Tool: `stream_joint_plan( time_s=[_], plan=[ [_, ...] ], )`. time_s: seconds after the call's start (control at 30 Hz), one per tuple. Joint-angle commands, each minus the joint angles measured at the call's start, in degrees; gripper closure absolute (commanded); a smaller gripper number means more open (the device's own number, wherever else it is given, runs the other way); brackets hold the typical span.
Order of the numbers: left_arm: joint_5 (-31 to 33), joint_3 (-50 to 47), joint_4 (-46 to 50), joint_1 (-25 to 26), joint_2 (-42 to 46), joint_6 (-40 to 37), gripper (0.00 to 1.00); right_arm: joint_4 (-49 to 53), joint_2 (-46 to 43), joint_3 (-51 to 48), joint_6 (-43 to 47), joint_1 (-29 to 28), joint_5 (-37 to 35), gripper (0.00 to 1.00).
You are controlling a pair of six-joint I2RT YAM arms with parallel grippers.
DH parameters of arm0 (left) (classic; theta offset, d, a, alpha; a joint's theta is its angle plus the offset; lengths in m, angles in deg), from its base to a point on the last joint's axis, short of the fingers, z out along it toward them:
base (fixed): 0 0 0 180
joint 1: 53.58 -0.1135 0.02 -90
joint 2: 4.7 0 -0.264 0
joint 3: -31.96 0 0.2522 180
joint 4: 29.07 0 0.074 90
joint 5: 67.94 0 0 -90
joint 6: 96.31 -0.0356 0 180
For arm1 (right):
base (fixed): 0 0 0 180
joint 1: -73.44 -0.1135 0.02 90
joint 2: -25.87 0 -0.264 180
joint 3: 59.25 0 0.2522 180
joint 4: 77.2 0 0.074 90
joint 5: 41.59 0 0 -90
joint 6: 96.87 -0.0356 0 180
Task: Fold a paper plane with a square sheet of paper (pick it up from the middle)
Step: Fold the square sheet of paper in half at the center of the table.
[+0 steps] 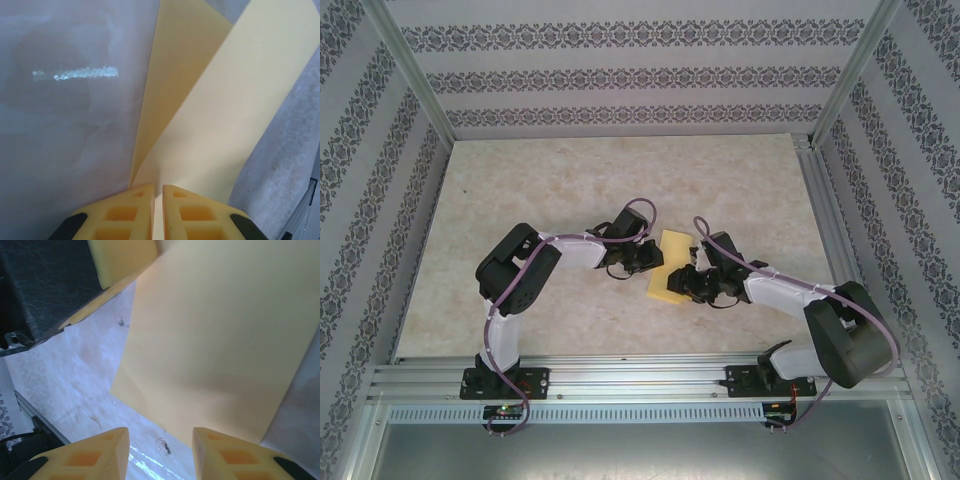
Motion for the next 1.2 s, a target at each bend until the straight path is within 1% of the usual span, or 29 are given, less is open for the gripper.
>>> stream_joint_plan(
  time_s=[0.0, 0.1, 0.2, 0.43, 0.57, 0.87, 0.97, 1.17],
  plan=[
    [0.5, 0.7, 3.3, 1.2, -2.4, -1.2, 0.85, -0.7, 2.5, -1.9, -0.3, -0.4, -2.0, 0.62],
    [0.5, 0.8, 3.5, 1.3, -2.4, -1.3, 0.85, -3.1, 5.6, -3.8, -0.6, -0.4, -2.1, 0.62],
    [0.6, 0.8, 3.6, 1.3, -2.4, -1.4, 0.85, -2.7, 7.0, -3.9, -0.6, -0.6, -1.9, 0.63],
    [0.6, 0.9, 3.7, 1.3, -2.4, -1.2, 0.85, 4.1, -1.2, -0.7, 0.2, -0.7, -2.9, 0.62],
    [0.6, 0.9, 3.8, 1.3, -2.3, -1.3, 0.85, 3.2, -3.3, -0.8, -0.8, -0.8, -2.0, 0.62],
    [0.5, 1.2, 3.9, 1.3, -2.5, -1.5, 0.85, 0.4, 2.0, -2.9, -0.6, -0.8, -2.1, 0.62],
    [0.5, 1.3, 3.9, 1.5, -2.6, -1.4, 0.85, 3.9, 1.6, -1.9, 0.8, -0.6, -3.3, 0.62],
    [0.5, 1.5, 4.5, 1.4, -2.4, -1.6, 0.85, 9.9, -4.3, 3.8, 3.0, 1.4, -5.2, 0.62]
  ],
)
